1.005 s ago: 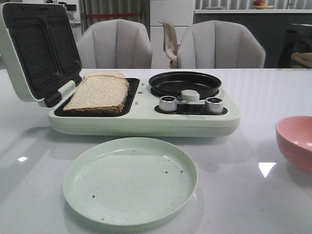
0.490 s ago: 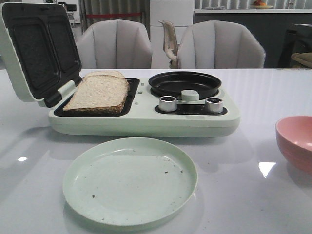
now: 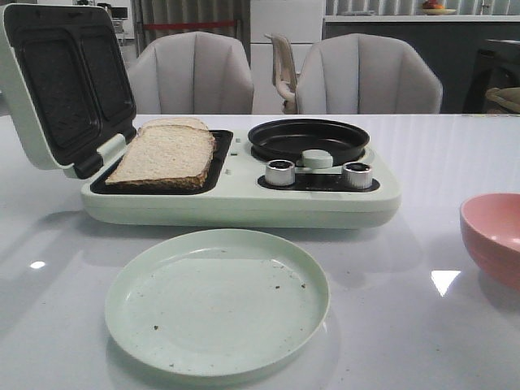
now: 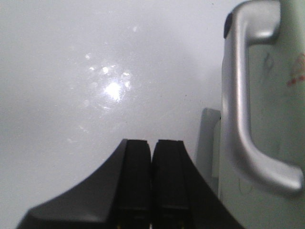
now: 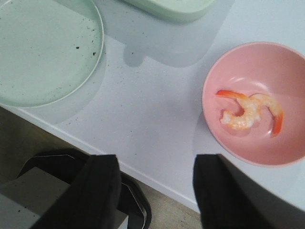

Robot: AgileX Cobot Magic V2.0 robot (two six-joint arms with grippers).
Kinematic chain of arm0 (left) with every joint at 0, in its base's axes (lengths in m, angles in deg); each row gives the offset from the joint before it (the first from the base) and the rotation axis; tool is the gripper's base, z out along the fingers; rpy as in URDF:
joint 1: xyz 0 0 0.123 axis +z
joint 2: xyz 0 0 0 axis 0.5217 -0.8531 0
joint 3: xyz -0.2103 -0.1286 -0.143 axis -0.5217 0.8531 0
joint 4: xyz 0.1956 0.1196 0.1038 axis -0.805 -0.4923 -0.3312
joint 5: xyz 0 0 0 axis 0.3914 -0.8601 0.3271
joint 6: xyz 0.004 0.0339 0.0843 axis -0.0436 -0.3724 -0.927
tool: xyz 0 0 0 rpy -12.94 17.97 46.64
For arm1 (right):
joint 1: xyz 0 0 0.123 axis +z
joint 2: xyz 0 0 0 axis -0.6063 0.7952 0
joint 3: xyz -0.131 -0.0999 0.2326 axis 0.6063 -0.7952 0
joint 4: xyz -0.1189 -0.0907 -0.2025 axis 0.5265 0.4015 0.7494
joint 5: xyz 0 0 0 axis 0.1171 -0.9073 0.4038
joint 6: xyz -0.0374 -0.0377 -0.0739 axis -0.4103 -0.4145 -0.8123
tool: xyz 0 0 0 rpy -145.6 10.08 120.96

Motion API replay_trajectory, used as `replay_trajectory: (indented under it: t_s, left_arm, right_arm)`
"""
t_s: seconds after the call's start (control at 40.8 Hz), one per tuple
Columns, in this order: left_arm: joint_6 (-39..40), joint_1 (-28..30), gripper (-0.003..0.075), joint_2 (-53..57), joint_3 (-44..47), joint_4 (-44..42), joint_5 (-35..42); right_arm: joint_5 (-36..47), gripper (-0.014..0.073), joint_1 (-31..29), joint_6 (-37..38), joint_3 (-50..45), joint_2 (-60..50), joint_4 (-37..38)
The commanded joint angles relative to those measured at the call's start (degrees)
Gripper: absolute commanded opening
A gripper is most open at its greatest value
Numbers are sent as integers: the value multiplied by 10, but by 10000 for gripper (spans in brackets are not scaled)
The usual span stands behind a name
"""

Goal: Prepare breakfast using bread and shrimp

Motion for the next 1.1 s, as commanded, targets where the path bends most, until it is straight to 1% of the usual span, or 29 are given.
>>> replay_trajectory:
  t_s: [0.0, 0.074, 0.172, 0.343, 0.417, 0.589, 0.687, 0.858, 0.956, 1.079]
  left_arm:
    - [-3, -3, 101, -11, -29, 69, 51]
    - [-3, -10, 101, -30, -35, 106, 49]
    - [-7, -19, 101, -44, -43, 158, 27]
    - [-102, -49, 101, -45, -52, 232, 4]
    - [-121, -64, 101, -44, -57, 252, -6]
    - [-162, -99, 101, -40, -56, 251, -20]
    - [-183, -117, 101, -25, -37, 249, -11]
    - [-223, -150, 101, 38, 43, 248, 15]
    - [-257, -178, 101, 87, 94, 247, 21]
    - [-271, -216, 101, 153, 145, 231, 22]
  right_arm:
    - [31, 463, 0, 0, 15, -8, 1]
    - [31, 463, 0, 0, 15, -8, 1]
    - [31, 463, 0, 0, 15, -8, 1]
    - [31, 463, 0, 0, 15, -8, 1]
    - [31, 463, 0, 0, 15, -8, 1]
    - [31, 463, 0, 0, 15, -8, 1]
    - [31, 463, 0, 0, 15, -8, 1]
    - [31, 463, 0, 0, 15, -8, 1]
    - [31, 463, 0, 0, 15, -8, 1]
    - [31, 463, 0, 0, 15, -8, 1]
